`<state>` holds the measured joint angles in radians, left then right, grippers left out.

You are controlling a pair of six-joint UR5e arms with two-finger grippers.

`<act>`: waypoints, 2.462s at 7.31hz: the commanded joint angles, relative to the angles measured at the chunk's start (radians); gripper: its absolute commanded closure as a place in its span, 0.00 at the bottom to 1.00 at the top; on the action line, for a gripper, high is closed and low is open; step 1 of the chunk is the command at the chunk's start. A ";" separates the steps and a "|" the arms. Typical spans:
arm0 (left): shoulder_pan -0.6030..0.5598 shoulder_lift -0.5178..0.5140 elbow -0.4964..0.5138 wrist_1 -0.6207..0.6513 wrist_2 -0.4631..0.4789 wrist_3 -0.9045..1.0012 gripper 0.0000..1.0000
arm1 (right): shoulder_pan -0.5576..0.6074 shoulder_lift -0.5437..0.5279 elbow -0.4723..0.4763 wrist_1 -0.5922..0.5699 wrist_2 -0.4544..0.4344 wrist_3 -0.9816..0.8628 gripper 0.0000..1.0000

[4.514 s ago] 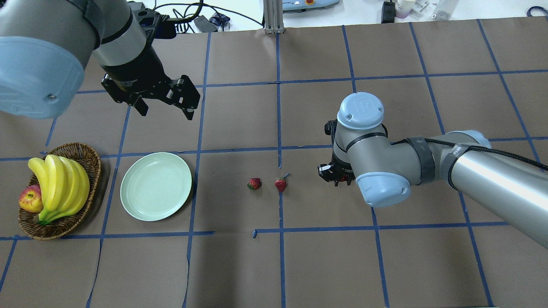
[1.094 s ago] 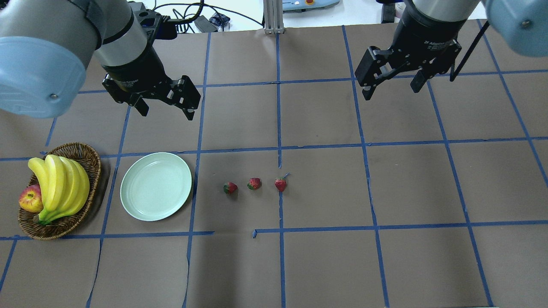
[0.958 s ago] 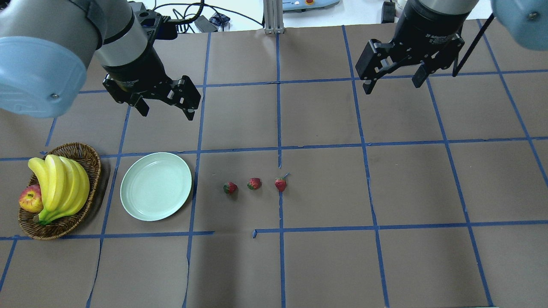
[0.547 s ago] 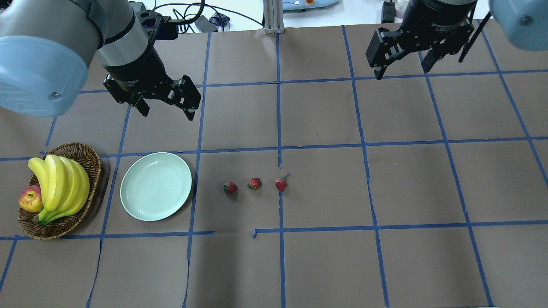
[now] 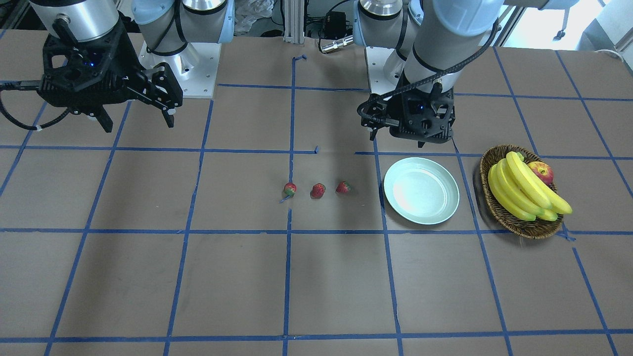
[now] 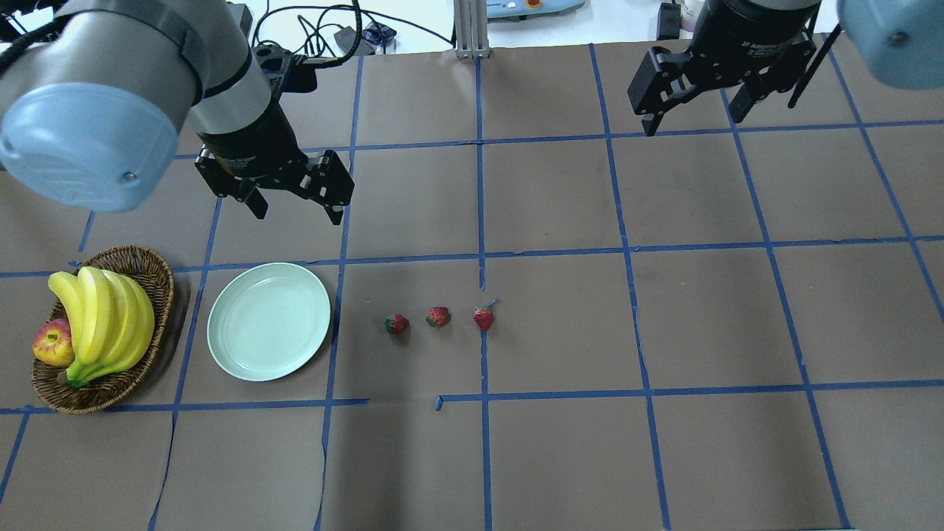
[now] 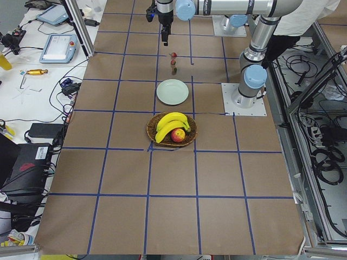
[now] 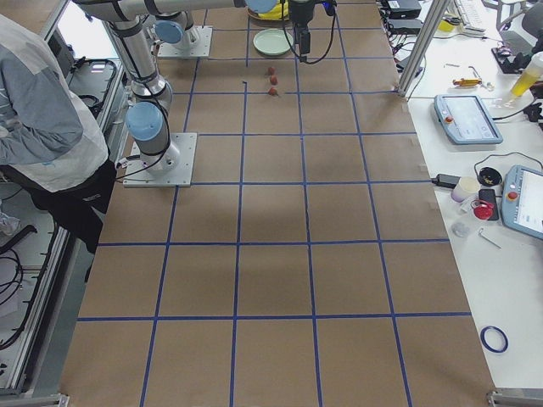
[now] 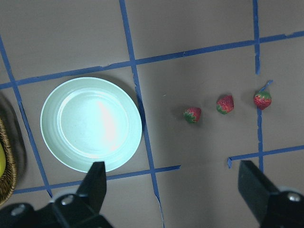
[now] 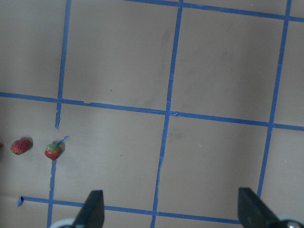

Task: Collect all strawberries into plate
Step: 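Reach the left gripper to the strawberry nearest the plate and grasp it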

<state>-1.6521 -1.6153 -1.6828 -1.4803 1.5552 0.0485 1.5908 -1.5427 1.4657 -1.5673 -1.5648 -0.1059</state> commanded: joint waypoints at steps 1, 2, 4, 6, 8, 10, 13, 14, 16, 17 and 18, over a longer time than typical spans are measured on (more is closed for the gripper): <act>-0.024 -0.047 -0.206 0.255 -0.004 -0.079 0.00 | 0.000 0.001 -0.001 0.001 -0.001 0.000 0.00; -0.032 -0.076 -0.281 0.366 -0.007 -0.087 0.00 | 0.000 0.001 0.001 0.001 -0.001 0.000 0.00; -0.043 -0.177 -0.349 0.536 -0.009 -0.143 0.00 | 0.000 0.000 0.001 0.004 -0.003 0.002 0.00; -0.107 -0.218 -0.366 0.564 -0.001 -0.211 0.00 | 0.000 0.003 0.001 0.004 0.000 0.002 0.00; -0.110 -0.239 -0.400 0.638 0.002 -0.236 0.01 | 0.000 0.006 0.002 -0.002 0.003 0.076 0.00; -0.110 -0.251 -0.400 0.641 0.003 -0.234 0.01 | 0.000 0.006 0.002 -0.002 0.002 0.104 0.00; -0.110 -0.270 -0.402 0.646 0.002 -0.239 0.25 | 0.000 0.006 0.002 0.000 0.000 0.104 0.00; -0.110 -0.270 -0.403 0.646 -0.003 -0.243 0.49 | 0.000 0.006 0.002 0.000 0.000 0.104 0.00; -0.112 -0.268 -0.399 0.646 0.002 -0.251 1.00 | 0.000 0.006 0.002 0.001 0.002 0.104 0.00; -0.110 -0.247 -0.394 0.646 0.014 -0.215 1.00 | 0.000 0.006 0.002 0.001 0.002 0.104 0.00; -0.097 -0.224 -0.370 0.637 0.105 -0.131 1.00 | 0.000 0.006 0.002 0.001 0.002 0.104 0.00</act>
<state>-1.7596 -1.8645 -2.0734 -0.8366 1.5874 -0.1577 1.5907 -1.5371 1.4680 -1.5663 -1.5632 -0.0015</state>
